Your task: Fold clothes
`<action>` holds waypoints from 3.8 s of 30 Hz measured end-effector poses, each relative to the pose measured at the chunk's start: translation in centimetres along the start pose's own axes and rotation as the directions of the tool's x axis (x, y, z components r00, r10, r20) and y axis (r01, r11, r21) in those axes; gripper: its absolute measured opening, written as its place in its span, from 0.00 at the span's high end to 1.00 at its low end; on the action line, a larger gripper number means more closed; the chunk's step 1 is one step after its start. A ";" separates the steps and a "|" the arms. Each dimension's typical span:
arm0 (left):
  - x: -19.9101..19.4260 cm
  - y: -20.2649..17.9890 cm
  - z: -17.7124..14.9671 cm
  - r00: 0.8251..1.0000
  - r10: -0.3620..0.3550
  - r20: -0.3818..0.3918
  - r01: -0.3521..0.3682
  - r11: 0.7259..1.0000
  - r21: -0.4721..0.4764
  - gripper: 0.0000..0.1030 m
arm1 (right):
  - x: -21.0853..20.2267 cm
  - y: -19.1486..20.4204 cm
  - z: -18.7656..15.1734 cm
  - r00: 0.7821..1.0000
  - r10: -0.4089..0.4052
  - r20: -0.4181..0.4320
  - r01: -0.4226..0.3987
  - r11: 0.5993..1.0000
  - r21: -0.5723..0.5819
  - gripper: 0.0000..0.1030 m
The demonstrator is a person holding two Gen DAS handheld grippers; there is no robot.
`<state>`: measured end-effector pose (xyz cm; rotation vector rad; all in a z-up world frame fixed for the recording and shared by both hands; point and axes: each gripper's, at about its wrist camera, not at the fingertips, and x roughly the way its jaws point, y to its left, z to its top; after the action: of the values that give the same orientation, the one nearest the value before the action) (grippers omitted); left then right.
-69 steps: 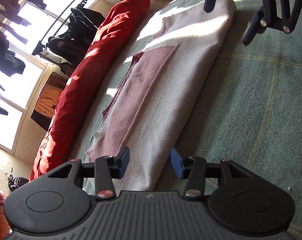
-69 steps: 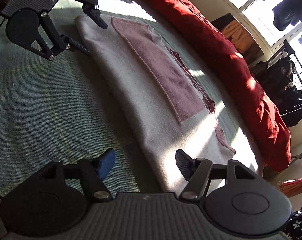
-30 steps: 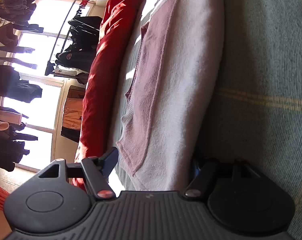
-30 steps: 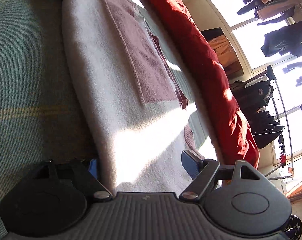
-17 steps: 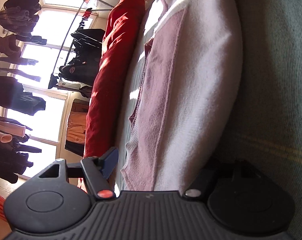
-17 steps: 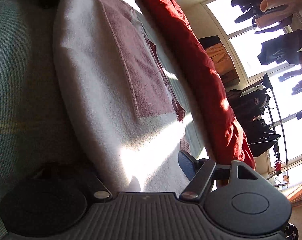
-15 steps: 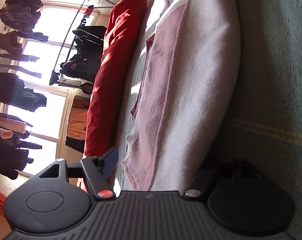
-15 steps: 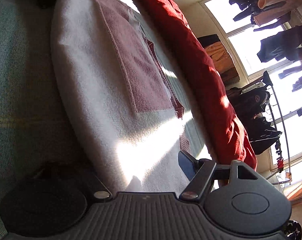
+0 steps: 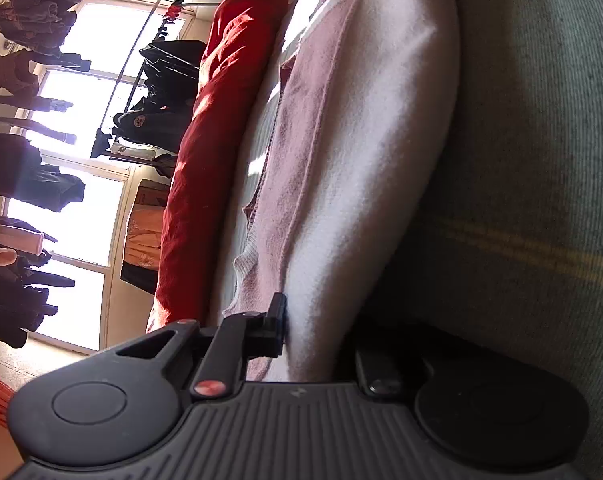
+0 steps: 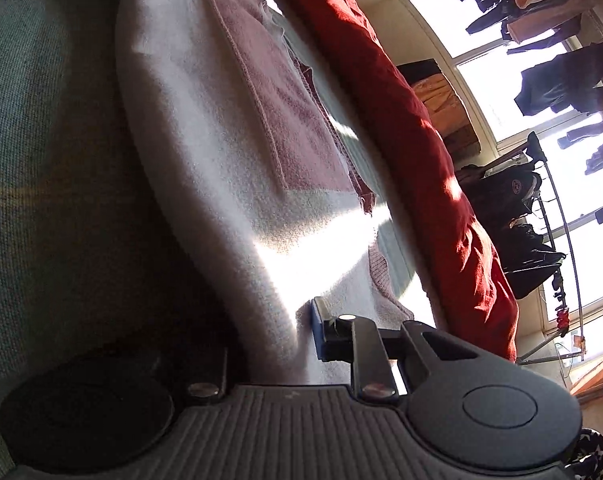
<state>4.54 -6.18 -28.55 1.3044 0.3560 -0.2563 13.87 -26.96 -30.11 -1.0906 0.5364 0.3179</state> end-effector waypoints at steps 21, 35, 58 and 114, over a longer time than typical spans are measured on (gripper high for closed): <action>-14.3 0.8 -0.5 0.993 -0.097 0.063 0.093 0.994 0.056 0.93 | -11.0 -2.2 1.1 0.988 0.152 -0.017 -0.151 0.986 0.073 0.90; -22.0 -4.7 -2.2 0.978 -0.211 0.001 0.210 0.977 0.035 0.84 | -17.1 1.6 -0.5 0.953 0.291 -0.089 -0.271 0.943 0.192 0.80; -20.0 -0.9 -1.8 0.907 -0.417 0.056 0.356 0.690 -0.631 0.64 | -14.7 -2.9 -4.9 0.919 0.385 0.089 -0.342 0.662 0.667 0.61; -3.4 5.4 0.0 0.864 -0.441 0.242 0.310 0.088 -0.947 0.24 | -10.4 -2.1 -5.8 0.967 0.194 0.164 -0.237 0.450 0.861 0.00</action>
<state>3.52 -4.88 -22.39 -0.1570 0.8030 -0.3096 4.83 -32.92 -24.77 0.0247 0.6891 0.2290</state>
